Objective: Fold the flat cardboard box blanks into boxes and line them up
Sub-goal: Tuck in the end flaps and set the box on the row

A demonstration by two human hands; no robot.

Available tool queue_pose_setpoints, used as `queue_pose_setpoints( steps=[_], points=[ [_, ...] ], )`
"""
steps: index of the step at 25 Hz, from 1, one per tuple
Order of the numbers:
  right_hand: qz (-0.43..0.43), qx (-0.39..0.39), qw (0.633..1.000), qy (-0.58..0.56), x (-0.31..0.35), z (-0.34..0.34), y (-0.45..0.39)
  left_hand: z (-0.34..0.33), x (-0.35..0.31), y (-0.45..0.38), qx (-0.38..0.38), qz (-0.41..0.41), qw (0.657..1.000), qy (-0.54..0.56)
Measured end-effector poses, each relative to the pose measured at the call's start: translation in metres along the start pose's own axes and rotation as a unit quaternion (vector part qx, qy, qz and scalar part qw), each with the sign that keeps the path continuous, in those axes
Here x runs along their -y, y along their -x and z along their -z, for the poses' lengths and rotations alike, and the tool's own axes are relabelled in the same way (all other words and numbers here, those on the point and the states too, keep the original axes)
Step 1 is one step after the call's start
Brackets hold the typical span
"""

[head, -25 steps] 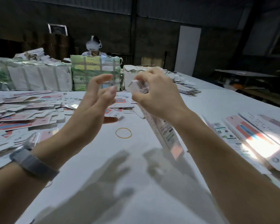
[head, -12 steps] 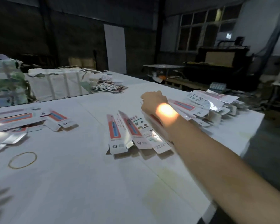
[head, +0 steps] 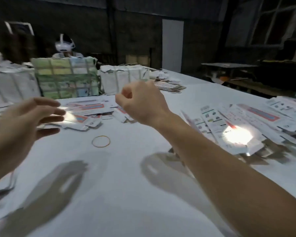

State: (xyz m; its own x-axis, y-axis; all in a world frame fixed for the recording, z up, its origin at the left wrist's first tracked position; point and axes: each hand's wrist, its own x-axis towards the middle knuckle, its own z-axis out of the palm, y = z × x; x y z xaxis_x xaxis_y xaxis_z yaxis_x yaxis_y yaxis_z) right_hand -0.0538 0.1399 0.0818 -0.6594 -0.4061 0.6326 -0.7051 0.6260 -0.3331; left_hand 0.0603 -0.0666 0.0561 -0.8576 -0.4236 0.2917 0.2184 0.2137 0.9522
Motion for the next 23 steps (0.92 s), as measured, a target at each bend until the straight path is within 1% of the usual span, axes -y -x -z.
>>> queue_pose_setpoints(
  steps=[1, 3, 5, 6, 7, 8, 9, 10, 11, 12, 13, 14, 16, 19, 21, 23],
  points=[
    [0.023, 0.002, 0.998, -0.064, 0.028, -0.014, 0.001, -0.001, 0.0, 0.004, -0.01, -0.021, 1.0, 0.001],
    [0.043, 0.003, 0.983, -0.18, 0.073, -0.036, 0.002, -0.005, -0.008, 0.012, 0.017, -0.04, 0.999, -0.009],
    [0.034, -0.012, 0.962, -0.272, 0.095, -0.052, -0.001, -0.003, -0.004, 0.009, 0.039, -0.075, 0.995, -0.055],
    [0.03, -0.017, 0.955, -0.295, 0.097, -0.058, -0.002, -0.001, -0.002, 0.005, 0.045, -0.084, 0.992, -0.081],
    [0.031, -0.014, 0.952, -0.304, 0.1, -0.067, -0.001, 0.008, 0.002, 0.001, 0.042, -0.084, 0.986, -0.136],
    [0.035, -0.011, 0.954, -0.299, 0.1, -0.074, 0.002, 0.019, 0.009, -0.005, 0.045, -0.072, 0.972, -0.221],
    [0.038, -0.006, 0.958, -0.284, 0.099, -0.08, 0.005, 0.032, 0.017, -0.011, 0.055, -0.037, 0.937, -0.343],
    [0.039, 0.004, 0.963, -0.266, 0.098, -0.086, 0.009, 0.048, 0.027, -0.017, 0.065, 0.023, 0.877, -0.476],
    [0.039, 0.016, 0.967, -0.251, 0.097, -0.09, 0.014, 0.065, 0.036, -0.018, 0.068, 0.103, 0.801, -0.586],
    [0.04, 0.027, 0.968, -0.245, 0.096, -0.092, 0.018, 0.078, 0.041, -0.016, 0.068, 0.175, 0.738, -0.648],
    [0.043, 0.034, 0.968, -0.244, 0.094, -0.094, 0.021, 0.087, 0.045, -0.014, 0.073, 0.23, 0.697, -0.675],
    [0.049, 0.038, 0.969, -0.24, 0.094, -0.094, 0.022, 0.09, 0.048, -0.013, 0.079, 0.258, 0.68, -0.682],
    [0.06, 0.039, 0.971, -0.23, 0.094, -0.093, 0.023, 0.09, 0.052, -0.017, 0.118, 0.257, 0.668, -0.688],
    [0.065, 0.033, 0.97, -0.23, 0.094, -0.091, 0.021, 0.094, 0.041, -0.018, 0.172, 0.224, 0.648, -0.707],
    [0.063, 0.03, 0.969, -0.235, 0.094, -0.089, 0.02, 0.103, 0.029, -0.016, 0.159, 0.233, 0.656, -0.7],
    [0.067, 0.029, 0.969, -0.238, 0.095, -0.089, 0.021, 0.105, 0.024, -0.01, 0.129, 0.209, 0.655, -0.715]
  ],
)
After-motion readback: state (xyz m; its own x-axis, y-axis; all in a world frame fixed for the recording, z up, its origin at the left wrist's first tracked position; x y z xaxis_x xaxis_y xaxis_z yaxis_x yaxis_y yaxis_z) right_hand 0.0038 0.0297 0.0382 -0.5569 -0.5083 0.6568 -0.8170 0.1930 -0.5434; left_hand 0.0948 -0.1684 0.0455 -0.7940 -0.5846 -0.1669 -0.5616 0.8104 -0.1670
